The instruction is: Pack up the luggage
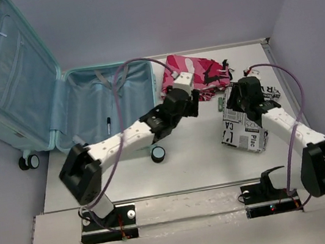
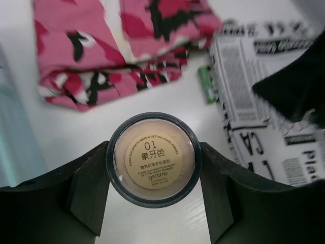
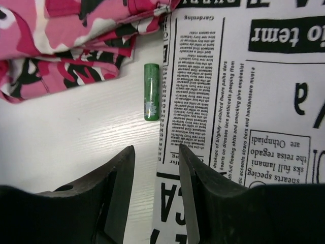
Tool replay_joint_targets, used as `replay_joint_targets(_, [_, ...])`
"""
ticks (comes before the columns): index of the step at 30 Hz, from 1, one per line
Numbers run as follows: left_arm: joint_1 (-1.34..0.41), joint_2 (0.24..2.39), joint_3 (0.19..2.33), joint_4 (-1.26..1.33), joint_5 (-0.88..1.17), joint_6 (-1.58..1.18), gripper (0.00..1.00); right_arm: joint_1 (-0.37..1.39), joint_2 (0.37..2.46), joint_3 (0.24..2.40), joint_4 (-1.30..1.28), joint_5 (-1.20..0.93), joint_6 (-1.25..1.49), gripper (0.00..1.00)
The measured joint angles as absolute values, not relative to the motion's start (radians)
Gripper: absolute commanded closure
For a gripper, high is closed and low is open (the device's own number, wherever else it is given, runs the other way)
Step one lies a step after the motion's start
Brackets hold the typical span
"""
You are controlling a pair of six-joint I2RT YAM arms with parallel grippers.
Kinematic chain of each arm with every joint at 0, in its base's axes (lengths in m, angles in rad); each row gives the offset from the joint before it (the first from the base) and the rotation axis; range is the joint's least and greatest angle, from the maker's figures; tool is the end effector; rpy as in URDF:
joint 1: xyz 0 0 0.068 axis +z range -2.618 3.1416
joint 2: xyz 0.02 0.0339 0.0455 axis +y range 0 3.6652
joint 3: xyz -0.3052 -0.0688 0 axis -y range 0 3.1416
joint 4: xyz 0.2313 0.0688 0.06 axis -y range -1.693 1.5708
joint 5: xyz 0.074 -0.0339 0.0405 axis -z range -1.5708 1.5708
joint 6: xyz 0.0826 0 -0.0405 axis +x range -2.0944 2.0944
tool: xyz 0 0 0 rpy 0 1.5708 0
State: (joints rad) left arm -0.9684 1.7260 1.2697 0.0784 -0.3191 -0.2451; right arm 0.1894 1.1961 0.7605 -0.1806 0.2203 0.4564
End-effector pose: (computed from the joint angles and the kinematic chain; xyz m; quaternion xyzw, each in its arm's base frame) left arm 0.2723 -0.3503 0.3107 0.2055 0.7956 -0.2082 0.5305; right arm 0.2681 0.0330 0.2650 0.1676 0.8683 0.0523 0.4640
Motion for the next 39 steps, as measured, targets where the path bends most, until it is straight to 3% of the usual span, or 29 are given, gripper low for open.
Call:
replay_joint_targets(3, [-0.91, 1.52, 1.205, 0.125, -0.315, -0.273, 0.6, 0.189, 1.304, 0.799, -0.181, 0.177, 0.446, 0.54])
replay_joint_targets(9, [-0.593, 1.227, 0.984, 0.183, -0.37, -0.369, 0.55, 0.189, 1.533, 0.931, -0.178, 0.142, 0.437, 0.55])
replay_joint_targets(15, [-0.434, 1.228, 0.822, 0.118, -0.427, -0.451, 0.28, 0.189, 1.694, 1.041, -0.174, 0.138, 0.422, 0.57])
replay_joint_targets(16, [-0.414, 1.233, 0.799, 0.11, -0.432, -0.466, 0.16, 0.189, 1.712, 1.051, -0.173, 0.139, 0.421, 0.57])
replay_joint_targets(20, [-0.381, 1.246, 0.773, 0.109, -0.447, -0.495, 0.01, 0.189, 1.785, 1.098, -0.184, 0.147, 0.413, 0.57])
replay_joint_targets(27, [-0.379, 1.246, 0.773, 0.174, -0.383, -0.512, 0.01, 0.189, 1.854, 1.133, -0.201, 0.166, 0.41, 0.57])
replay_joint_targets(30, [-0.382, 1.236, 0.773, 0.183, -0.342, -0.516, 0.01, 0.189, 1.855, 1.133, -0.202, 0.167, 0.406, 0.72])
replay_joint_targets(32, [-0.392, 1.211, 0.773, 0.184, -0.318, -0.519, 0.01, 0.189, 1.857, 1.133, -0.203, 0.168, 0.405, 0.9])
replay_joint_targets(39, [-0.529, 1.074, 0.773, 0.201, -0.235, -0.522, 0.01, 0.197, 1.816, 1.127, -0.214, 0.136, 0.413, 0.93])
